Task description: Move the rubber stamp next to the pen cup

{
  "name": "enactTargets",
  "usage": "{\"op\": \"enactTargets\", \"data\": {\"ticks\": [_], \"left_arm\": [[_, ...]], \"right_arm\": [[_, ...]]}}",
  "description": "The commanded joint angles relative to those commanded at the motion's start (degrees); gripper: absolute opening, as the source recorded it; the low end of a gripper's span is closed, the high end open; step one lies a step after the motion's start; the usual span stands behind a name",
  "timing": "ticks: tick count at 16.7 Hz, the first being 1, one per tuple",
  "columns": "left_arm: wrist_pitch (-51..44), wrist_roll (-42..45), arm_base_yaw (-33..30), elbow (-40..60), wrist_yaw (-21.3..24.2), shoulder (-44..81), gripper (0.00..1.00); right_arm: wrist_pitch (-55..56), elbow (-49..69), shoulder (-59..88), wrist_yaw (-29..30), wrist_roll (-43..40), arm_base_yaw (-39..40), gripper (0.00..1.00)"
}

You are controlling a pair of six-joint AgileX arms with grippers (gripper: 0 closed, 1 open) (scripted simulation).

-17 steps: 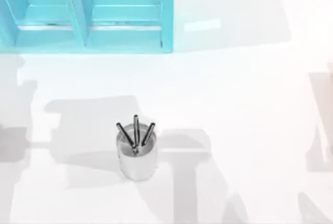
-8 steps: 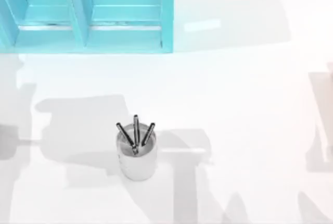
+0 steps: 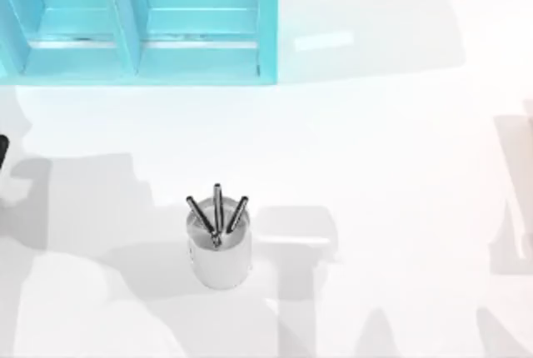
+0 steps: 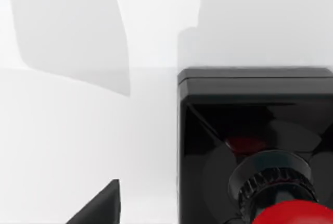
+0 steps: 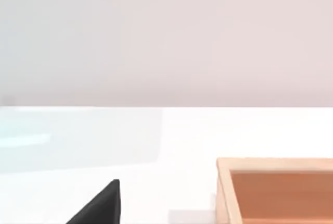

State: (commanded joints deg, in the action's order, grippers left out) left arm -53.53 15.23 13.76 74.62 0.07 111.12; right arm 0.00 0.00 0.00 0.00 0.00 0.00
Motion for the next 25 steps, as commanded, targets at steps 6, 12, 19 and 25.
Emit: {"op": "enactTargets", "data": {"ticks": [6,12,19,25], "left_arm": [[0.08,0.00,0.00,-0.07,0.00,0.02,0.85],[0.08,0.00,0.00,-0.07,0.00,0.02,0.40],[0.08,0.00,0.00,-0.07,0.00,0.02,0.00],[0.08,0.00,0.00,-0.07,0.00,0.02,0.00]], "right_arm": [[0.00,0.00,0.00,0.00,0.00,0.00,1.00],[0.00,0.00,0.00,0.00,0.00,0.00,1.00],[0.00,0.00,0.00,0.00,0.00,0.00,1.00],[0.00,0.00,0.00,0.00,0.00,0.00,1.00]]}}
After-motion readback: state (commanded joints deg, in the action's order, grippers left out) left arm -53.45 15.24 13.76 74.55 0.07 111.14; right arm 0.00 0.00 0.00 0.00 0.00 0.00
